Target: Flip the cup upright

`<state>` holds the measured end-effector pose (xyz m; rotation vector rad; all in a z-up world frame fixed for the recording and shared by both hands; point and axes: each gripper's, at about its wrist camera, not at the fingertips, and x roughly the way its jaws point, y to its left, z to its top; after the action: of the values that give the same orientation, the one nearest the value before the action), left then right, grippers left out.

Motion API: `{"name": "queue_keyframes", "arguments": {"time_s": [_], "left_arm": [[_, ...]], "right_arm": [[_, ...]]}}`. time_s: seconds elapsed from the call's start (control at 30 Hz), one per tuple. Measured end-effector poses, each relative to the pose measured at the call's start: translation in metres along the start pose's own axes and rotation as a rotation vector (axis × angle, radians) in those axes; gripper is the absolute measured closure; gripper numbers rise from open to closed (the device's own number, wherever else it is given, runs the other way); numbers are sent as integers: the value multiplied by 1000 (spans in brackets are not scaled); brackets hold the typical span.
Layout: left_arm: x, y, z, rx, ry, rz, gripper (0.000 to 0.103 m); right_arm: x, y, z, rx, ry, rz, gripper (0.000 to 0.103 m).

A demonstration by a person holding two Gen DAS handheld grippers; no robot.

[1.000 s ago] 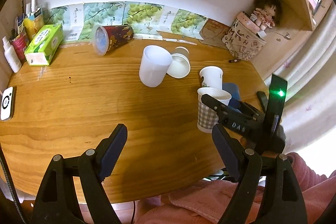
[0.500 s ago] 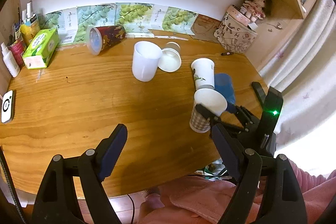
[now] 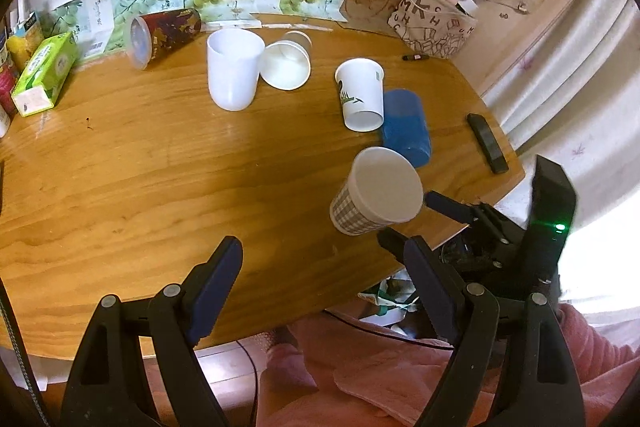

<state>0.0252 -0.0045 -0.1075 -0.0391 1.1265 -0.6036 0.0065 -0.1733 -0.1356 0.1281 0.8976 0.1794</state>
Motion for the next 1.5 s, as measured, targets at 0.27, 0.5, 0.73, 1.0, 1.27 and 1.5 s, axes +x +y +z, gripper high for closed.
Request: {"name": "queue_keyframes", "arguments": {"time_s": [0.27,0.5,0.73,1.0,1.27,1.5], "left_arm": [[3,-17,12,-50,-19,121,17],[-10,-44,35,-59,-102,234,13],[-30,-67,61,-134,-206,323,5],[-54,-81,70,-185,-342,485,5],[-64,-84,70,-216,-399,558,5],[-67,-83,72,-230,-431,600,5]], "right_arm": [[-29,-15,14,15,83,-3,13],[-57,-31,44,-4,93,55,0],[-87,-41,76,-18,48,39,0],[-112,-39,88,-45,0,52,0],[-124,-39,100,-70,-82,26,0],[-123,-45,105,-40,-129,-15,0]]}}
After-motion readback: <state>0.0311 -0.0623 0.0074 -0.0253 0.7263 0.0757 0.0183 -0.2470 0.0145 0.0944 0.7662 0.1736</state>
